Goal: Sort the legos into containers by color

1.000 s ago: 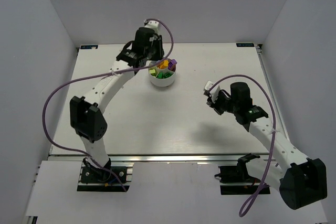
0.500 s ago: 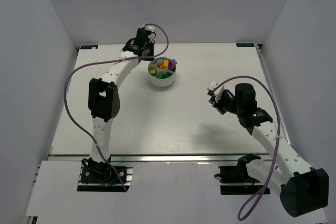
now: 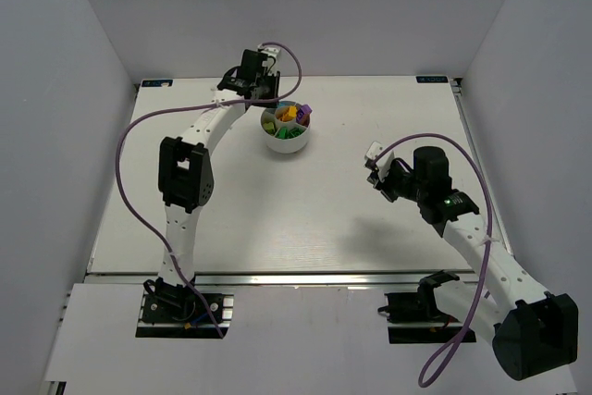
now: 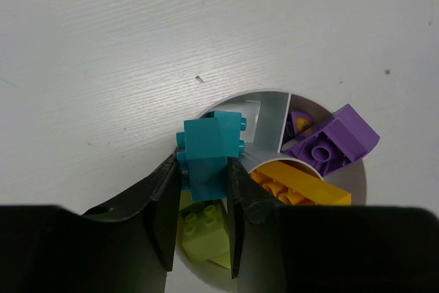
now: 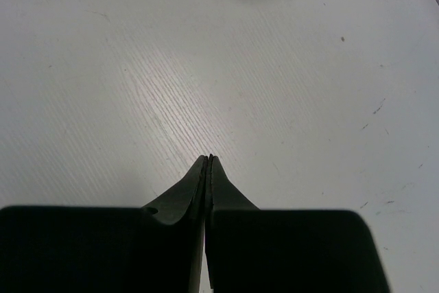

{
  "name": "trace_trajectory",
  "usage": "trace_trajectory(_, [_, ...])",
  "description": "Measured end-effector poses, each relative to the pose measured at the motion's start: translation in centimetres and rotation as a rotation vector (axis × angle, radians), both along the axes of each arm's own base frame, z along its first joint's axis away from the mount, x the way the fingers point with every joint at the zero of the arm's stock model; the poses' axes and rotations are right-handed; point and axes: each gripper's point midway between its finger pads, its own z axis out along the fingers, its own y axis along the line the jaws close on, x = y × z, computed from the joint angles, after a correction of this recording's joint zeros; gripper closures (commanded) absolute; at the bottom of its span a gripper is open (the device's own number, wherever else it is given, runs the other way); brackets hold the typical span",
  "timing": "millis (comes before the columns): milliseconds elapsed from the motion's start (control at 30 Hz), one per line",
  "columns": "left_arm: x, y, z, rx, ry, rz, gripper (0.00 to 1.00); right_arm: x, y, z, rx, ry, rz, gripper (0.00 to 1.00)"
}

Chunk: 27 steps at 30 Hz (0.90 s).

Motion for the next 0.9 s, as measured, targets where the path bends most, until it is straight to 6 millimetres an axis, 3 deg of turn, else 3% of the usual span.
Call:
trace_trajectory(133, [-0.2,-0.4,-1.4,-0.003,0.032,-0.023,0.71,0.0,-0.1,0.0,0.003,0.001,0.001,1.0])
trace_trajectory(200, [-0.3,-0.4,-1.7,-0.002,0.038,-0.025,0.56,0.0,0.0,0.0,0.003,0.001,0.001,1.0])
trace_trajectory(367, [-0.1,-0.1,-1.8,0.004,0.038,-0.019,0.36,-0.1,0.0,-0.1,0.003,0.003,0.008,1.0])
trace_trajectory(533, [-0.1,0.1,-1.2,0.002,0.037,-0.011,0.34,-0.2,-0.2,-0.5,-0.002,0.009,0.009,1.0])
trace_trajectory(700, [0.6,0.0,0.6,-0.009,-0.003,0.003,0.35,-0.2,-0.1,-0.5,-0.001,0.007,0.012,1.0])
trace_trajectory(767, [0.7,0.4,1.4,-0.005,-0.024,0.027,0.36,-0.1,-0.2,-0.5,0.001,0.008,0.009,0.91])
trace_trajectory(800, [0.8,0.6,1.9,-0.006,-0.038,0.043,0.4,-0.1,-0.3,-0.5,0.003,0.01,0.006,0.72])
trace_trajectory(867, [0.4,1.3,3.2,-0.011,-0.066,0.079,0.5,-0.1,-0.4,-0.5,0.013,0.02,-0.006,0.56])
trace_trajectory(900, [-0.1,1.6,3.8,-0.017,-0.079,0.095,0.59,0.0,-0.5,-0.4,0.019,0.024,-0.013,0.39])
